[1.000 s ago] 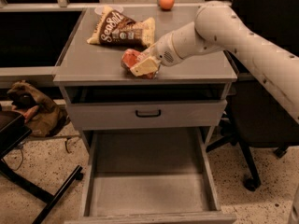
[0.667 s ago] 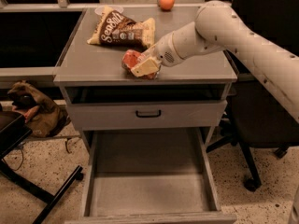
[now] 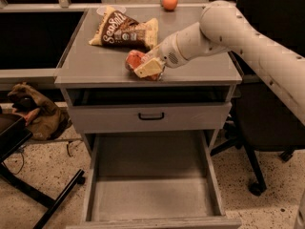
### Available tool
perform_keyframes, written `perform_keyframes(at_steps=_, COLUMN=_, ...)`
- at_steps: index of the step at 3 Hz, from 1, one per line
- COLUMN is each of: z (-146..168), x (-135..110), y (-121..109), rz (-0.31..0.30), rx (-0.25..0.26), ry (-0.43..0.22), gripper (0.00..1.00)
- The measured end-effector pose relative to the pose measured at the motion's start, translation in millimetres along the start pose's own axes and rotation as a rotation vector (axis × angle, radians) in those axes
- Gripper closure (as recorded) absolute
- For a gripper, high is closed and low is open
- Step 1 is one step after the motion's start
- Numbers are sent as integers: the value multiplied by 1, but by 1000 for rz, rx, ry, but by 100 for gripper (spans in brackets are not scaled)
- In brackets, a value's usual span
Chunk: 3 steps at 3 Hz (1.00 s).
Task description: Pick coke can from middle drawer and place on counter
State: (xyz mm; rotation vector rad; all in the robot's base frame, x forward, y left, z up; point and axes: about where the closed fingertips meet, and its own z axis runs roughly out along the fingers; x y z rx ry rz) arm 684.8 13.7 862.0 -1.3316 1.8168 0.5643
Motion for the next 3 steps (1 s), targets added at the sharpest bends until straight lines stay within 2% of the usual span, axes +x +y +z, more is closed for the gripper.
perform_keyframes(at_steps=1, z=0, x=0, y=0, rz=0, rx=0, ry=0, gripper=12)
perform_keyframes(at_steps=2, z=0, x=0, y=0, rz=0, rx=0, ry=0, gripper=0)
perform_keyframes(at_steps=3, z=0, x=0, y=0, rz=0, rx=0, ry=0, gripper=0)
